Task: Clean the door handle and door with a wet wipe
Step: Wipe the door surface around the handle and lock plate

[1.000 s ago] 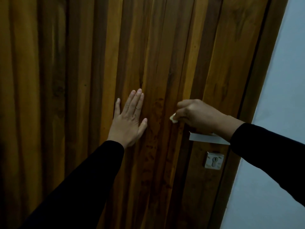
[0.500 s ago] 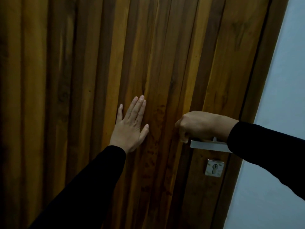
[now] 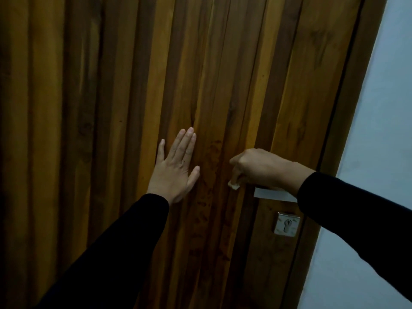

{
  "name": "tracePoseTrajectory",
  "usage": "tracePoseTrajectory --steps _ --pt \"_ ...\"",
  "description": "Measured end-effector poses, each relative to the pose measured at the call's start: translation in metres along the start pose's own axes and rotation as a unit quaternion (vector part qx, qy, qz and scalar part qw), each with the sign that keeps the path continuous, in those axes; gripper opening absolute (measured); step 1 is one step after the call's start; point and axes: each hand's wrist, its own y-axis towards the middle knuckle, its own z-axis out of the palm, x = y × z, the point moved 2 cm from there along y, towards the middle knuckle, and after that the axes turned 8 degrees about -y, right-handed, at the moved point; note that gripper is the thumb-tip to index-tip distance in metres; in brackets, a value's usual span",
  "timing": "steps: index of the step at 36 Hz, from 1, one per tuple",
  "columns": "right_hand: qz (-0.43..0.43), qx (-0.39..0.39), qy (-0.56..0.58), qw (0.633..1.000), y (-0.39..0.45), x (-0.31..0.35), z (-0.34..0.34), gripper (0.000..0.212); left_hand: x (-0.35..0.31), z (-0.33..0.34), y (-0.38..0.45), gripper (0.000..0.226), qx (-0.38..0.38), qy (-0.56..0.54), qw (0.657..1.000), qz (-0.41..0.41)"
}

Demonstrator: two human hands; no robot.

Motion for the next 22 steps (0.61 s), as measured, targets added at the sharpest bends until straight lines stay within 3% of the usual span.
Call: tracePoseTrajectory --steps 6,8,12,15,22 --pt "0.023 0.101 -0.004 0.995 0.008 0.000 -0.007 0.021 0.000 -0.001 -0.001 0.071 0.001 0.003 1.000 -0.003" --pt "0.038 0.093 -0.005 0.995 0.007 -0.003 -0.015 0.020 0.000 -0.002 -0.001 0.071 0.000 0.001 1.000 -0.002" --pt "0.110 -0.051 0.028 0.992 0.003 -0.011 -0.032 0.019 0.001 -0.002 -0.001 0.071 0.002 -0.002 1.000 -0.002" --pt "0.180 -0.172 0.091 0.964 0.003 -0.015 -0.035 0.014 0.000 -0.002 -0.001 0.071 0.001 -0.004 1.000 -0.001" --pt "0.266 -0.325 0.135 0.897 0.016 -0.005 -0.029 0.013 0.000 -0.003 -0.001 0.070 0.003 -0.001 1.000 -0.001"
